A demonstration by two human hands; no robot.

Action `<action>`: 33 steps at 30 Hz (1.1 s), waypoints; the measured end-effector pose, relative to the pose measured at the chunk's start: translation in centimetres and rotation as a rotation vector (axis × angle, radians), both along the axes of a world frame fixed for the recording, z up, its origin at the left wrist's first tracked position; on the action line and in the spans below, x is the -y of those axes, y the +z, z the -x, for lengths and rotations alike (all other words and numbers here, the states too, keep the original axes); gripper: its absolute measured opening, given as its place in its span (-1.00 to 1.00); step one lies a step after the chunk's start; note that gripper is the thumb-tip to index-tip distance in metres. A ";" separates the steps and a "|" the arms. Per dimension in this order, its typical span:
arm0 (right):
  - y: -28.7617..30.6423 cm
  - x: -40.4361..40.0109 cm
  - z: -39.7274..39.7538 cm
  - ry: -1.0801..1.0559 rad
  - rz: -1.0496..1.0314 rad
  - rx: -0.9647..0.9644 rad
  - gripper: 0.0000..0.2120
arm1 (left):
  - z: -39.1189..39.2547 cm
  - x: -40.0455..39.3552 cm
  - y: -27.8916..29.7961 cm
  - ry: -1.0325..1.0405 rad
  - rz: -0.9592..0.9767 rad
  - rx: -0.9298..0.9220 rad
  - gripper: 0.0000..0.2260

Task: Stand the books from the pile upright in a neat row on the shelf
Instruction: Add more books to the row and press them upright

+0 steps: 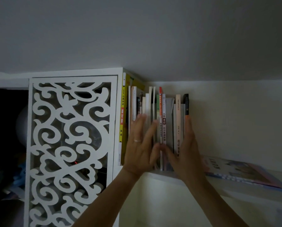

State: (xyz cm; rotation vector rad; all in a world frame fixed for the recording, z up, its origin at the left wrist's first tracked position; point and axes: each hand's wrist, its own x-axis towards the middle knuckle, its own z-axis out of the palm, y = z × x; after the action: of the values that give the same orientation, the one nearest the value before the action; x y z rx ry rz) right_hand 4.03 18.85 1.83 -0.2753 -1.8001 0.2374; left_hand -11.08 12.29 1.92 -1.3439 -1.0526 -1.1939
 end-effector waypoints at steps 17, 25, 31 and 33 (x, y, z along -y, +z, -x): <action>3.2 -2.6 -9.6 0.297 0.390 0.560 -0.46 | -7.0 -3.9 0.4 0.205 0.173 0.033 -0.30; 4.1 -5.8 -15.8 -0.361 0.359 0.971 -0.46 | -6.8 -4.2 0.1 0.203 0.148 0.053 -0.21; 3.2 -6.0 -15.9 -0.386 0.133 0.934 -0.57 | -6.9 -4.4 0.0 0.193 0.155 0.077 -0.21; 3.5 -6.0 -16.1 -0.362 0.200 1.011 -0.53 | -7.0 -4.3 0.0 0.187 0.156 0.078 -0.20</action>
State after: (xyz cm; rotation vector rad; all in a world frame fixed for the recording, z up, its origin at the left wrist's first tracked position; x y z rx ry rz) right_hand 20.11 24.86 5.29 -0.9854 -2.6628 0.0003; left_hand -4.10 16.61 1.94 -1.2931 -1.3206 -1.0492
